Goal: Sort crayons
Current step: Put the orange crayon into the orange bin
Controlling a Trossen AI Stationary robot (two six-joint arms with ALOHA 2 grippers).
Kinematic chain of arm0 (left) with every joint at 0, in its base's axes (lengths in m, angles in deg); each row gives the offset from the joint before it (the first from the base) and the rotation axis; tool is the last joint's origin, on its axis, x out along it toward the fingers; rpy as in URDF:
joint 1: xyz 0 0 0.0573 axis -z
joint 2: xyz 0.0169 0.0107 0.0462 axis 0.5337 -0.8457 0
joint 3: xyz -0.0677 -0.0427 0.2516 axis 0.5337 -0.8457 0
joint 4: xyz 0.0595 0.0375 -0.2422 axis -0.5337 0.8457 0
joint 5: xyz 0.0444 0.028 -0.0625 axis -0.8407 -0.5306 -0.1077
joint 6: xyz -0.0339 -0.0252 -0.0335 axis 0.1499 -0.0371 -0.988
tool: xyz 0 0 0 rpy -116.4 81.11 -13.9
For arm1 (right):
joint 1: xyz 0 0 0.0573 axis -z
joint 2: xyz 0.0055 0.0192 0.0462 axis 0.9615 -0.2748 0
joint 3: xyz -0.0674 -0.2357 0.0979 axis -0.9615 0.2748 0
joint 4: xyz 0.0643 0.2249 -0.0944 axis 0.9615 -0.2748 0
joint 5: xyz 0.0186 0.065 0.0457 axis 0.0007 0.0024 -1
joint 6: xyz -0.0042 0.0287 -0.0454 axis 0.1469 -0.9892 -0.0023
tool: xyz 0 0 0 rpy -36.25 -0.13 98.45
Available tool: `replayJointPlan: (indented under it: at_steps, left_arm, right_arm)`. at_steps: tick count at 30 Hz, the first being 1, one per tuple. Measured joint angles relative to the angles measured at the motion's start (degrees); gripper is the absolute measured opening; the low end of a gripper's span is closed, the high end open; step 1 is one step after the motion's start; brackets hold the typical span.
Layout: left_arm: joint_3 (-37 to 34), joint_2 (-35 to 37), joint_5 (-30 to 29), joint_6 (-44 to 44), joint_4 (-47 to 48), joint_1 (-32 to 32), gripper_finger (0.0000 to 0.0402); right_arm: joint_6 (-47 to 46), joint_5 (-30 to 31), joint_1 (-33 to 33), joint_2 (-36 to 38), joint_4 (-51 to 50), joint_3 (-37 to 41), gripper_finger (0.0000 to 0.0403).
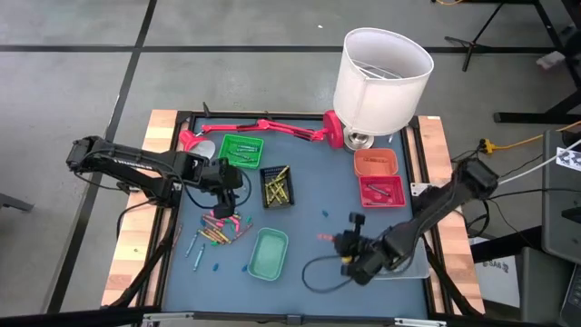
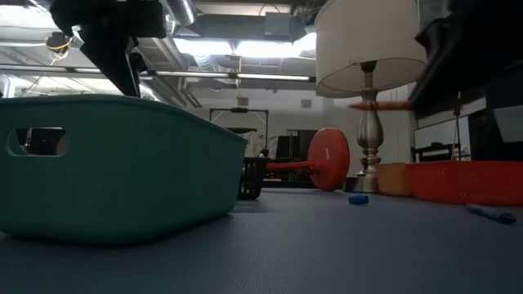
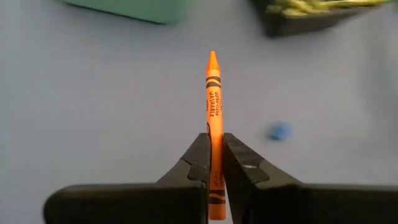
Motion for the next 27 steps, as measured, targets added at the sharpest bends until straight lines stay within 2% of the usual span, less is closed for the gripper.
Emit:
replayJointPlan:
  at_steps: [7, 14, 20, 27]
  left_arm:
    - [0.0, 0.0, -0.3, -2.5, -0.8, 0.0, 0.013]
    - [0.0, 0.0, -4.4, -5.4, -0.9, 0.0, 0.013]
    - [0.0, 0.0, -4.8, -5.4, -1.0, 0.0, 0.013]
    - [0.0, 0.0, -4.9, -5.4, -1.3, 0.0, 0.013]
  right_arm:
    - [4.2, 1.0, 7.0, 10.0, -19.5, 0.0, 0.0023]
    - [5.5, 4.4, 16.2, 15.3, -36.5, 0.0, 0.0024]
    - [12.4, 4.6, 24.9, 16.3, -38.2, 3.2, 0.0024]
    - [15.7, 3.4, 32.7, 16.3, -37.1, 8.7, 0.0024]
